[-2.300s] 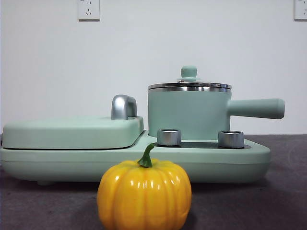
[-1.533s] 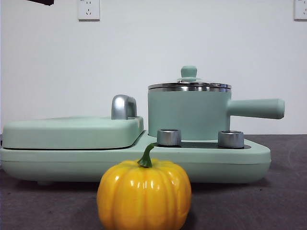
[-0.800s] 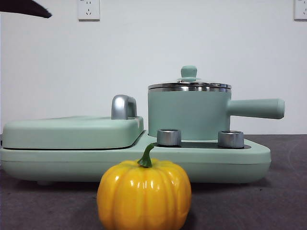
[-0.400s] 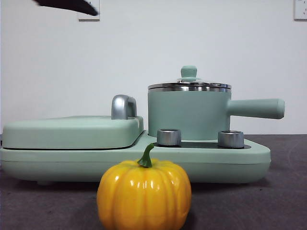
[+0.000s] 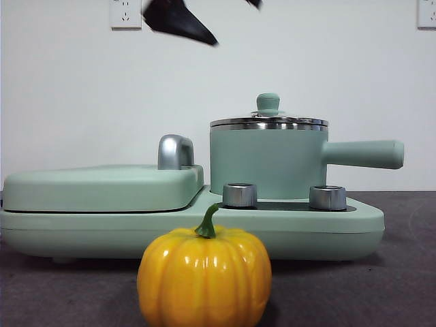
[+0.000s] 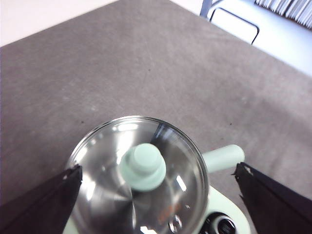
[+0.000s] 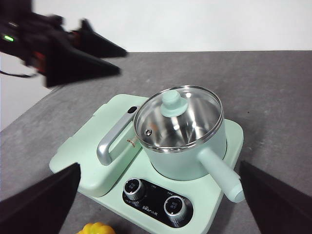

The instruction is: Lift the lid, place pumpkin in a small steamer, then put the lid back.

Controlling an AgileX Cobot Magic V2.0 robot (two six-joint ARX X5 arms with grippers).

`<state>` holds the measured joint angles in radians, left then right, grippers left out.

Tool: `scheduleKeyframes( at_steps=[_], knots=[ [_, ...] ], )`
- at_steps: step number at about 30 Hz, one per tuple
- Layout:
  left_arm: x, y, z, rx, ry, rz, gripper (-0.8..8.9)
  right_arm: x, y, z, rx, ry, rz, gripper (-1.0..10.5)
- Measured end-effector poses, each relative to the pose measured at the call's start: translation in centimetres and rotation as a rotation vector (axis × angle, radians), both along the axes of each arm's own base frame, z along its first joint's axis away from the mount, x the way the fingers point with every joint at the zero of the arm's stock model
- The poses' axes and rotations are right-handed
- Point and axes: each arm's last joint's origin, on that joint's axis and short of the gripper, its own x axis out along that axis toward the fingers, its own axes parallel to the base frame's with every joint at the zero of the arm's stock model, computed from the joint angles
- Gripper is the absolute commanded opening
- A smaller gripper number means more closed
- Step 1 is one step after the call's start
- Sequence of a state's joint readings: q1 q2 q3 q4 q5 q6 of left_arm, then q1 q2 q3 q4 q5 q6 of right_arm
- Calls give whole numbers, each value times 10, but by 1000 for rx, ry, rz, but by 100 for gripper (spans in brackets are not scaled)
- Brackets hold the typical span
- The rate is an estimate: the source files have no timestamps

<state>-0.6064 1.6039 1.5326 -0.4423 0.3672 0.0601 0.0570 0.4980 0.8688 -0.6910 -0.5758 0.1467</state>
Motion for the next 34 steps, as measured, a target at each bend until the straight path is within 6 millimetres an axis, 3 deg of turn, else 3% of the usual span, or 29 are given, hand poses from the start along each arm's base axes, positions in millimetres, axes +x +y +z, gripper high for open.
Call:
scheduleKeyframes(
  at_steps=[9, 25, 34],
  knots=[
    [23, -40, -40, 27, -47, -14, 498, 0, 0, 0, 0, 0, 0, 518],
    [35, -54, -70, 68, -7, -11, 489, 0, 0, -1, 0, 7, 0, 518],
    [38, -56, -74, 80, -20, 13, 307, -1, 0, -2, -1, 24, 0, 518]
  ],
)
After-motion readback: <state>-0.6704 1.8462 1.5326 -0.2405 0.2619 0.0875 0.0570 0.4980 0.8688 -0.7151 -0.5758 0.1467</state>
